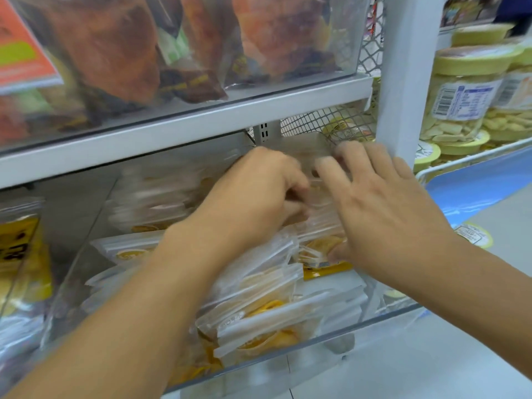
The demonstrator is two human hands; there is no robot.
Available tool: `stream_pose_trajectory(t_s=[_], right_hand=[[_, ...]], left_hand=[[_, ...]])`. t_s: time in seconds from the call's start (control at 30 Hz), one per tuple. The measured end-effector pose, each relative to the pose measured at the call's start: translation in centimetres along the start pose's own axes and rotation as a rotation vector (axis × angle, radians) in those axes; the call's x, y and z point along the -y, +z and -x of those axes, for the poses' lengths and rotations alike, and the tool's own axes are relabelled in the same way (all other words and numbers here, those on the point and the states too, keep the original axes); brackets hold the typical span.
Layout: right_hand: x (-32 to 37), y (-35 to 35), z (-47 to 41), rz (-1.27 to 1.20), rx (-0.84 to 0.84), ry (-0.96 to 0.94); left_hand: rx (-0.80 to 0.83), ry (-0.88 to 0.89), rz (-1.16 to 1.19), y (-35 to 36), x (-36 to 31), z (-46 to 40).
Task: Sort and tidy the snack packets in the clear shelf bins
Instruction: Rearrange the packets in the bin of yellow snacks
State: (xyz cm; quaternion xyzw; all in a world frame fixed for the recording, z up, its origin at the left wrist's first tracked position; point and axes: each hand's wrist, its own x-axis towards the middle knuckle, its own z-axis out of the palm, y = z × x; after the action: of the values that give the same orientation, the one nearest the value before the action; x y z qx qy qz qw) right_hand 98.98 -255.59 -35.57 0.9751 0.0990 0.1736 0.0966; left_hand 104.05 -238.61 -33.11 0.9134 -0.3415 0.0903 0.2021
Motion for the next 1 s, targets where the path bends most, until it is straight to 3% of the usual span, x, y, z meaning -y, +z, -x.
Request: stream_pose_trajectory(t_s=[0.1,0.23,0.43,0.5,0.6,0.67,0.73,0.83,1.0], right_hand=[[-0.1,-0.3,0.1,-0.087,0.040,-0.014],[-0.2,-0.7,0.0,-0.138,0.088,-0.078],[0.2,-0.5,-0.4,-0.075,0.151,-0.123],[0.2,-0.5,-0.4,-0.096,0.141,-0.109],[0.1,-0.7,-0.6,-0.130,0.118,-0.097],[0.2,-0.9,-0.8,-0.134,0.125,-0.097],[0.2,-1.1,-1.0,-0.134,0.134,-0.090],[0.6,-0.9,-1.5,-0.078,0.120,-0.088],[1.5,0.1,-2.1,0.011,0.130,-0.089]], left_hand=[[-0.106,-0.058,0.177,1.1,-1.0,-0.1],[-0.002,-0.225,0.434,1.6,-1.4,0.1],[0.305,-0.265,0.100,1.0,-0.4,0.5],[0.236,-0.282,0.121,0.3,-0.7,0.6],[0.008,-0.397,0.227,-1.9,-1.1,1.0],[-0.048,-0.364,-0.040,-2.6,-0.9,1.2],[0.012,-0.328,-0.215,-2.1,-0.6,1.4],[0.157,-0.331,-0.211,-1.0,-0.2,1.6],[0.220,-0.336,-0.284,-1.9,0.5,1.9]])
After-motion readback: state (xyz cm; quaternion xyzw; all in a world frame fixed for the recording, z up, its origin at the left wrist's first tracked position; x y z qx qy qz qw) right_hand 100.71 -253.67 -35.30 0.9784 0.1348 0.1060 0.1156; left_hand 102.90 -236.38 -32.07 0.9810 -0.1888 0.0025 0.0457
